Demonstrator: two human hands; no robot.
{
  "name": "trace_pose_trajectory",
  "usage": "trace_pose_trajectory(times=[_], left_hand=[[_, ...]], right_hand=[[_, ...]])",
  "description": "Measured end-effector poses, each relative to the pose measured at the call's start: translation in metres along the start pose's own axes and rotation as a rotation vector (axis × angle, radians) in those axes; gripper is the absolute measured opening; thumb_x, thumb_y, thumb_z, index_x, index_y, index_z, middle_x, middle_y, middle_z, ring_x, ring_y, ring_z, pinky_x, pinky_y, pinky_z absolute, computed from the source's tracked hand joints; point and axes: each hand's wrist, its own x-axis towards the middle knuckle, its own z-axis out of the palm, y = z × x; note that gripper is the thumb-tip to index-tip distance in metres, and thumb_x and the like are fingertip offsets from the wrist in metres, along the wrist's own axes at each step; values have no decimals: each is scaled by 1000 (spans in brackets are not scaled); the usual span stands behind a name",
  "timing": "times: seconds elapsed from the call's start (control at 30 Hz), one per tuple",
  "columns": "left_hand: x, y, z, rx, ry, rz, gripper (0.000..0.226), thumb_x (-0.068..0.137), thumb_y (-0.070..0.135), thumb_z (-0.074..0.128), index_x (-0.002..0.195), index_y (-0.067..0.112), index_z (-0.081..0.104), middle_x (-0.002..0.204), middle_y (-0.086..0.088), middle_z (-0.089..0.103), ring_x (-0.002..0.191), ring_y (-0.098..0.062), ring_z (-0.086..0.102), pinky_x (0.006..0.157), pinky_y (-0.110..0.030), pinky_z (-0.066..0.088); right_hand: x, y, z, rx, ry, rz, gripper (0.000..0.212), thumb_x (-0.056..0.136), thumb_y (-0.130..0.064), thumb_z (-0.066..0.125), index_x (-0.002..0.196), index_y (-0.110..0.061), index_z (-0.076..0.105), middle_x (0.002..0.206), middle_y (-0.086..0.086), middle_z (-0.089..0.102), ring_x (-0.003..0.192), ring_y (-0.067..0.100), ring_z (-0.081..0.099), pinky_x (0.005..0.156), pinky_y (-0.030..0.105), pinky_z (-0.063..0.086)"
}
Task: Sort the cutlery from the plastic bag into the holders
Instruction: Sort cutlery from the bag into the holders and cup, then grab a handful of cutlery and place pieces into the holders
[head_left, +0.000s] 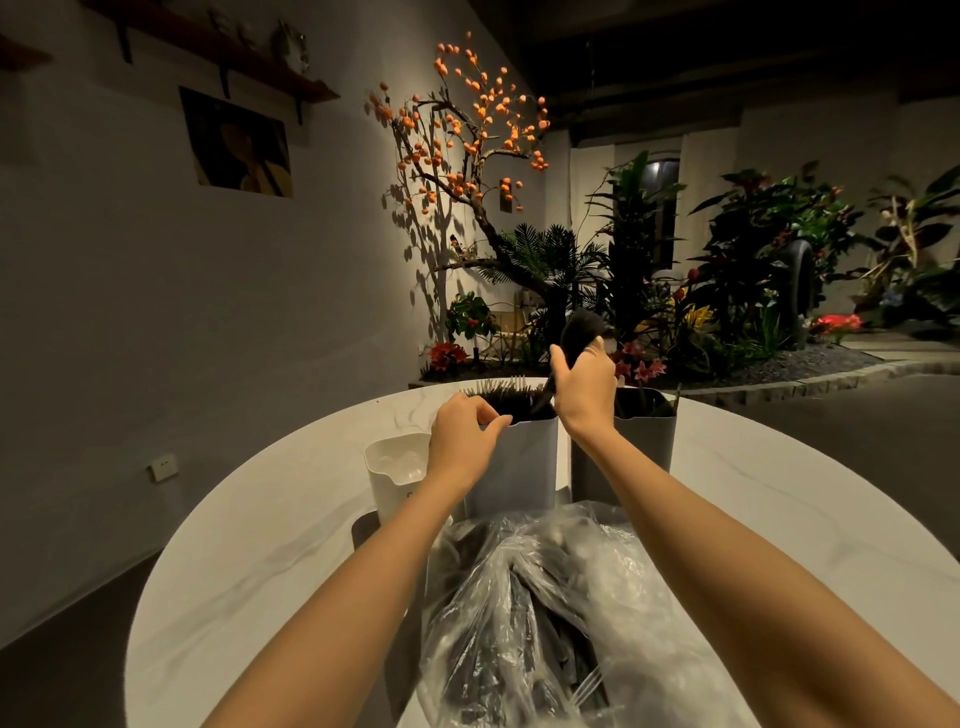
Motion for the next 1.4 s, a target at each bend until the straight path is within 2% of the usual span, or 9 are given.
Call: trace_pose_trajectory(times=[0.17, 0.3, 0.47, 0.6, 0.7, 0.87, 1.07, 1.2, 1.4], left_hand=[[2, -1, 2, -9, 6, -12, 16, 87, 28, 70, 74, 21, 64, 87, -1, 62, 83, -14, 56, 75, -30, 49], [1, -2, 3, -9, 0, -19, 14, 87, 28, 70, 76, 20, 66, 89, -2, 63, 84, -14, 57, 76, -31, 50], [2, -2, 3, -15, -6, -28, 12, 88, 27, 69, 81, 16, 69, 92, -2, 63, 86, -13, 56, 74, -26, 46], [4, -5, 3, -19, -18, -15, 14, 87, 29, 71, 76, 22, 66, 88, -1, 65, 84, -13, 58, 75, -29, 49], [5, -6, 4, -15, -14, -16, 14, 87, 29, 70, 76, 22, 66, 88, -1, 65, 83, -13, 58, 75, -29, 50], [5, -7, 5, -5, -6, -12, 12, 87, 29, 70, 78, 20, 67, 89, -3, 65, 84, -14, 59, 75, -30, 51], [2, -7, 5, 2, 0, 1, 9, 88, 26, 70, 81, 20, 69, 90, -2, 65, 84, -14, 59, 78, -32, 53], [2, -7, 3, 21, -32, 13, 5, 88, 20, 68, 85, 19, 70, 93, -3, 65, 88, -16, 60, 82, -33, 54], [-6, 3, -8, -6, -47, 31, 15, 90, 20, 65, 104, 16, 68, 104, -1, 63, 91, -14, 58, 84, -34, 52]], right_hand=[[-6, 5, 6, -209, -137, -76, 33, 95, -29, 58, 112, -1, 54, 101, 15, 64, 93, 31, 64, 73, 42, 53], [-13, 10, 14, -487, -257, -116, 37, 93, -35, 60, 111, -2, 57, 115, 12, 51, 106, 29, 54, 70, 36, 44], [-24, 22, 25, -417, -192, -198, 53, 89, -28, 67, 130, -4, 43, 129, 15, 41, 120, 29, 39, 94, 34, 41], [-22, 22, 22, -423, -127, -308, 75, 82, -21, 73, 145, -16, 32, 138, 9, 37, 119, 29, 37, 86, 38, 48], [-19, 27, 18, -513, -149, -473, 66, 85, -17, 69, 144, -17, 40, 146, 5, 42, 129, 30, 39, 95, 44, 44], [-18, 30, 16, -537, -218, -549, 36, 102, -26, 43, 137, -20, 52, 139, -2, 54, 137, 20, 38, 109, 38, 25], [-23, 32, 11, -646, -348, -435, 42, 105, -33, 24, 139, -23, 47, 148, -7, 43, 142, 13, 28, 112, 36, 16], [-21, 27, 6, -587, -434, -409, 41, 105, -29, 26, 140, -20, 45, 150, -4, 40, 142, 13, 26, 113, 36, 14], [-27, 22, -7, -424, -290, -470, 30, 99, -22, 47, 126, -14, 57, 129, 2, 59, 126, 19, 46, 104, 34, 28]])
